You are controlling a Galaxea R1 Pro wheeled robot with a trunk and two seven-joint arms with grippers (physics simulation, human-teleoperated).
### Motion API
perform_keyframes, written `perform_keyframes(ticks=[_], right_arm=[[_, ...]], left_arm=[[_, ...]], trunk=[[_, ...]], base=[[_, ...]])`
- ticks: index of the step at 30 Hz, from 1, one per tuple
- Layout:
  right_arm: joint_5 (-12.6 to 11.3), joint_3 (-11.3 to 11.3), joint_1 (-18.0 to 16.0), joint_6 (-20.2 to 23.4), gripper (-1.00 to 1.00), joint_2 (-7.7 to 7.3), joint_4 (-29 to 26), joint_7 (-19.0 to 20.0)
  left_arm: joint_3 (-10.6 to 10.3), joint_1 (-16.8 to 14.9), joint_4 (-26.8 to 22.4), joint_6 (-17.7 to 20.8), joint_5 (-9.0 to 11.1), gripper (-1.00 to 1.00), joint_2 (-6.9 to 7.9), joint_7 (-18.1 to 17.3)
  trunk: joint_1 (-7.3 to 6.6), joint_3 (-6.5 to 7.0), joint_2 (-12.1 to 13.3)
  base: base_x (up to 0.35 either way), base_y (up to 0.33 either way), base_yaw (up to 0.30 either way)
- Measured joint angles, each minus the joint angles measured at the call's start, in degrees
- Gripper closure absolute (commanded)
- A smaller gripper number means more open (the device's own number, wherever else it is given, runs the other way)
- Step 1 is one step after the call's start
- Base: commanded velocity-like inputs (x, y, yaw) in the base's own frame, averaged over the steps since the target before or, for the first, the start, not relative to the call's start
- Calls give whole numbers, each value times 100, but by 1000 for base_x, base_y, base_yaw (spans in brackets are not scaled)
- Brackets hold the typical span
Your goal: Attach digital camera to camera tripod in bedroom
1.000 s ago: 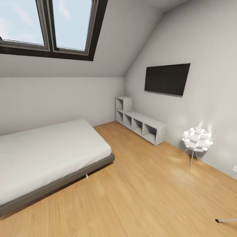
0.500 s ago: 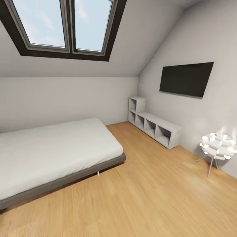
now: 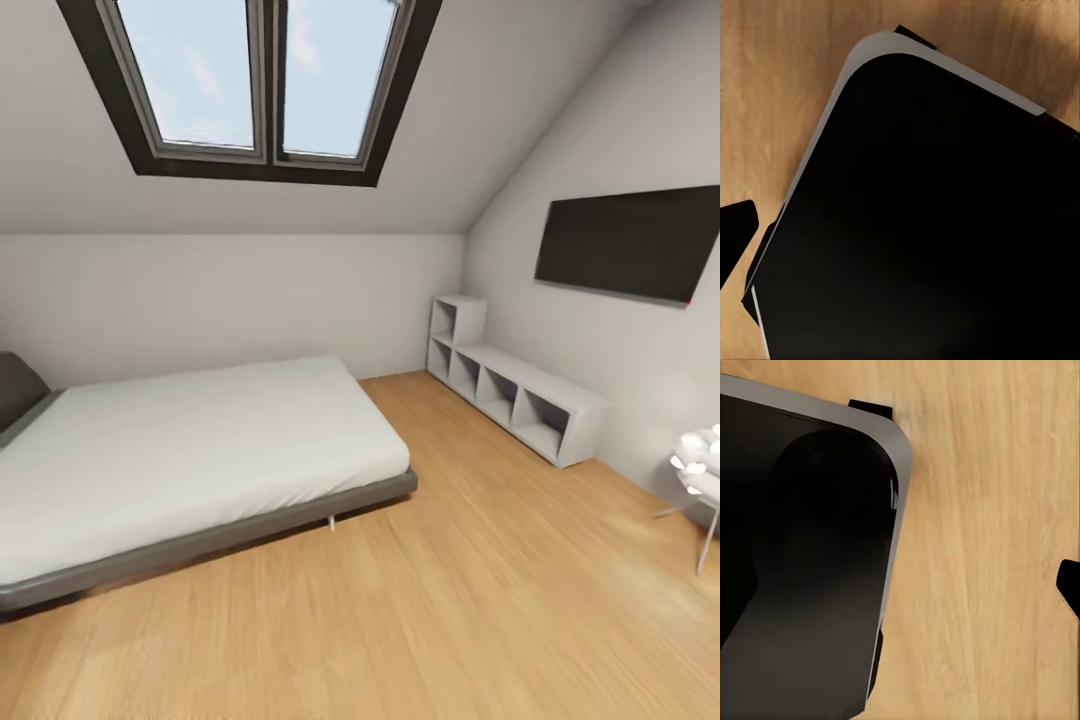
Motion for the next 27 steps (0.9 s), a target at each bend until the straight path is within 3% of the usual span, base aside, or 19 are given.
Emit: perform_keyframes(ticks=[27], right_arm=[[0, -1, 0, -9, -100, 0, 9, -7]], left_arm=[[0, 0, -8, 0, 0, -100, 1, 0]], trunk=[[0, 0, 0]], base=[[0, 0, 269]])
